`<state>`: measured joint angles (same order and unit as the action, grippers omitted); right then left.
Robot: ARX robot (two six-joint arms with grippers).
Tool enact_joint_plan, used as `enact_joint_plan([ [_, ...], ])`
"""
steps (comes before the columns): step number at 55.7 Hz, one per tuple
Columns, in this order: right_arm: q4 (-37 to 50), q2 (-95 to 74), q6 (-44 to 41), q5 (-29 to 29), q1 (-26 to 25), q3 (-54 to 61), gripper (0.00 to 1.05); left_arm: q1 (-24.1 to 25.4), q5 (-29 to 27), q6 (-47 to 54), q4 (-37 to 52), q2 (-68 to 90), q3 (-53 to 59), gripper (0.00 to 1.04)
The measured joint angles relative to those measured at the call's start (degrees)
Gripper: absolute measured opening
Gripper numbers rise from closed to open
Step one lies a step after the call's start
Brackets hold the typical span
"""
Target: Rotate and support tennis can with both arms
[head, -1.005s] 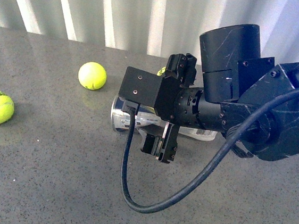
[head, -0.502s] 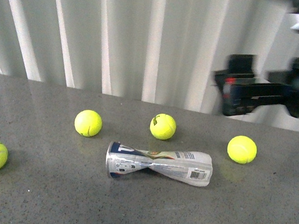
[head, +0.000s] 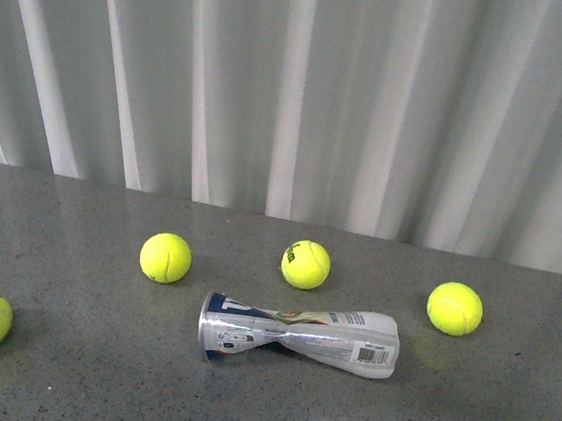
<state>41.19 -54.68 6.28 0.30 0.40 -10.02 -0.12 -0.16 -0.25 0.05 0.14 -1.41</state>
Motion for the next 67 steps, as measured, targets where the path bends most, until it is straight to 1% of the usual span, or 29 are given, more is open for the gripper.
enact_joint_plan([
  [2,1.1,1.1,-1.6,-0.3,0.0,0.7,0.66,0.0,0.0,0.0,0.0,0.1,0.0,0.98],
  [5,1.2,3.6,-3.5,-0.4,-0.1,1.6,0.55,0.0,0.1,0.0,0.0,0.0,0.0,0.98],
  [6,1.1,4.0,-3.8,-0.4,-0.1,1.7,0.53,0.0,0.1,0.0,0.0,0.0,0.0,0.98],
  [9,0.3,5.9,-4.8,-0.2,-0.3,2.9,0.43,0.0,0.2,0.0,0.0,0.0,0.0,0.98],
  [10,0.1,6.2,-4.9,-0.2,-0.3,3.1,0.41,0.0,0.2,0.0,0.0,0.0,0.0,0.98],
  [13,-1.2,8.0,-5.4,-0.2,-0.4,4.2,0.30,0.0,0.2,0.0,0.0,0.0,0.0,0.98],
  [14,-1.4,8.3,-5.5,-0.2,-0.4,4.4,0.28,0.0,0.2,0.0,0.0,0.0,0.0,0.98],
  [19,-4.1,12.9,-5.9,-0.3,-0.4,5.9,0.05,0.0,0.1,0.0,0.0,0.0,0.0,0.98],
  [20,-4.5,13.6,-6.2,-0.3,-0.4,6.1,0.03,0.0,0.2,0.0,0.0,0.0,0.0,0.98],
  [25,-7.0,16.9,-6.1,-0.2,-0.4,7.0,0.03,0.0,0.2,0.0,0.0,0.0,0.0,0.98],
  [29,-5.1,17.7,-6.1,-0.2,-0.4,9.0,0.03,0.0,0.2,0.0,0.0,0.0,0.0,0.98],
  [50,-18.0,31.4,-6.2,-0.3,-0.4,9.8,0.03,0.0,0.2,0.0,0.0,0.0,0.0,0.98],
  [67,-24.7,38.4,-6.2,-0.3,-0.4,9.8,0.03,0.0,0.2,0.0,0.0,0.0,0.0,0.98],
])
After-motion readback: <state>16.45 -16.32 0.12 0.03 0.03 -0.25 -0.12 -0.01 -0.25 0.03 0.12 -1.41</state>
